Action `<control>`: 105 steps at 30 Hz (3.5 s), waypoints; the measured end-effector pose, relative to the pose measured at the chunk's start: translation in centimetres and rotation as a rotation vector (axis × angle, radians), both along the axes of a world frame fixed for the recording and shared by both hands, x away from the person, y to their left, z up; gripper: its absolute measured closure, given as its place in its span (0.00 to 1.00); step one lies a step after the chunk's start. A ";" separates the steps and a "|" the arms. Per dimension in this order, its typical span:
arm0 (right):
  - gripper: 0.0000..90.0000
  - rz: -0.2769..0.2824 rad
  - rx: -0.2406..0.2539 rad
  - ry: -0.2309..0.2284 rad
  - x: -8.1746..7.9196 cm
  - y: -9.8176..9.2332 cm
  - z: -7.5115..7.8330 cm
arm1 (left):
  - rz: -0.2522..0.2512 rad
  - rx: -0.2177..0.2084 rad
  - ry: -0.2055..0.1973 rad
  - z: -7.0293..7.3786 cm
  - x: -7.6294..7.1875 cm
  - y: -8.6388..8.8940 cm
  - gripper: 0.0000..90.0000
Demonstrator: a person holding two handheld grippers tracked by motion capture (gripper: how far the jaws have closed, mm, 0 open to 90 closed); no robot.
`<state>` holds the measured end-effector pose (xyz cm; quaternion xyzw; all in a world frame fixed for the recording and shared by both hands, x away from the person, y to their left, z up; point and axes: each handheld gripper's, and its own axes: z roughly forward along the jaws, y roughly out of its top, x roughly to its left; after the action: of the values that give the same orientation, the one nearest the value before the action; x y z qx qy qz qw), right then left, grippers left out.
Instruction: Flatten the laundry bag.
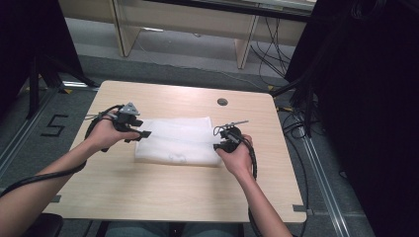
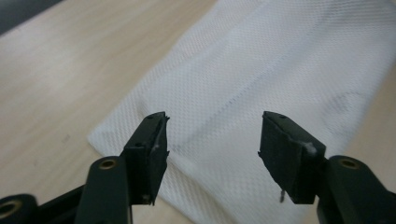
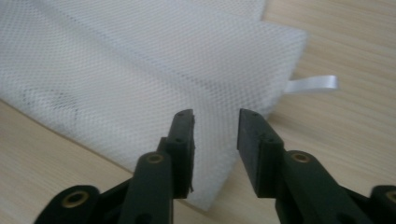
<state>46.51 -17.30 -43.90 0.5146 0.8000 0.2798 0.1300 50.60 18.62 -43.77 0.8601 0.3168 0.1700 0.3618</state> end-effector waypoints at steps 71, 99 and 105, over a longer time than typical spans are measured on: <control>0.89 0.158 -0.022 0.174 -0.3 6.7 -4.7 | -0.256 0.176 0.063 -5.1 5.5 -9.5 1.00; 0.80 0.149 0.005 0.155 -0.4 6.0 -4.8 | -0.083 0.183 0.107 -5.6 8.5 -8.3 0.49; 0.80 0.159 0.006 0.154 -0.3 6.0 -4.8 | -0.076 0.178 0.125 -5.5 8.2 -8.4 0.67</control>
<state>46.23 -11.34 -48.71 0.4697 0.8452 0.2511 0.0439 58.81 10.24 -49.30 0.9092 0.2897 0.1296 0.2696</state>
